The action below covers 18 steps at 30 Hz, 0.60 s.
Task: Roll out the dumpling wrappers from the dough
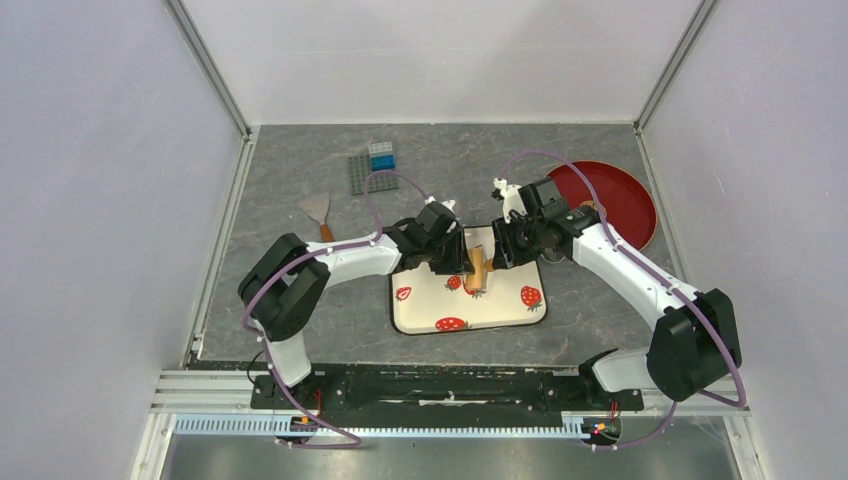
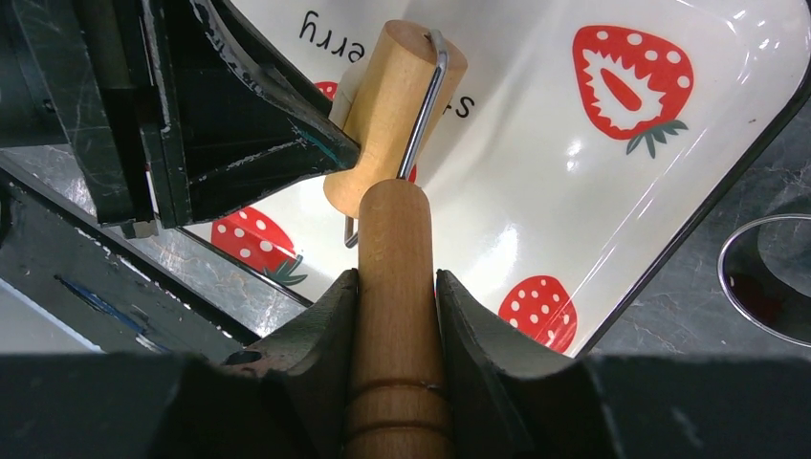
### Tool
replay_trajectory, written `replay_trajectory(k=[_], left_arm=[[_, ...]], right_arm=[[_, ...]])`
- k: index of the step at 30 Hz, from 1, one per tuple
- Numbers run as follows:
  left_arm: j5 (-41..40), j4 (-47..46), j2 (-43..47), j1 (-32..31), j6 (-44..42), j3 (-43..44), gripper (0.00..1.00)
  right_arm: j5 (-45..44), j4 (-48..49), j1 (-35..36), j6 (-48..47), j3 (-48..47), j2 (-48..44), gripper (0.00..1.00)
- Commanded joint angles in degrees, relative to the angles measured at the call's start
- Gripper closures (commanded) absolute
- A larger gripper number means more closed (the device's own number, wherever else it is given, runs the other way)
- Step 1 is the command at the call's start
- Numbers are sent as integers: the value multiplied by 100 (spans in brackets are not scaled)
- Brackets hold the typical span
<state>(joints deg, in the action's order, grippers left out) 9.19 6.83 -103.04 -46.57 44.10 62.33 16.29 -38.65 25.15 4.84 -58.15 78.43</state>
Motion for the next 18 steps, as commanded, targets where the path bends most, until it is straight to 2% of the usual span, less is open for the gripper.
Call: replay_trajectory(k=[1,13,18], left_arm=[[-720,435,54,-10,20,-184,64],[-1164,766,26,7,-214,-355,76],[-1322,949,69,15,-346,-335,77]], right_arm=[[-4,-112,-75,18,-120,-128,100],[199,-29,-189,139,-196,-183,100],[23,-65,-295,188,-228,-198,100]])
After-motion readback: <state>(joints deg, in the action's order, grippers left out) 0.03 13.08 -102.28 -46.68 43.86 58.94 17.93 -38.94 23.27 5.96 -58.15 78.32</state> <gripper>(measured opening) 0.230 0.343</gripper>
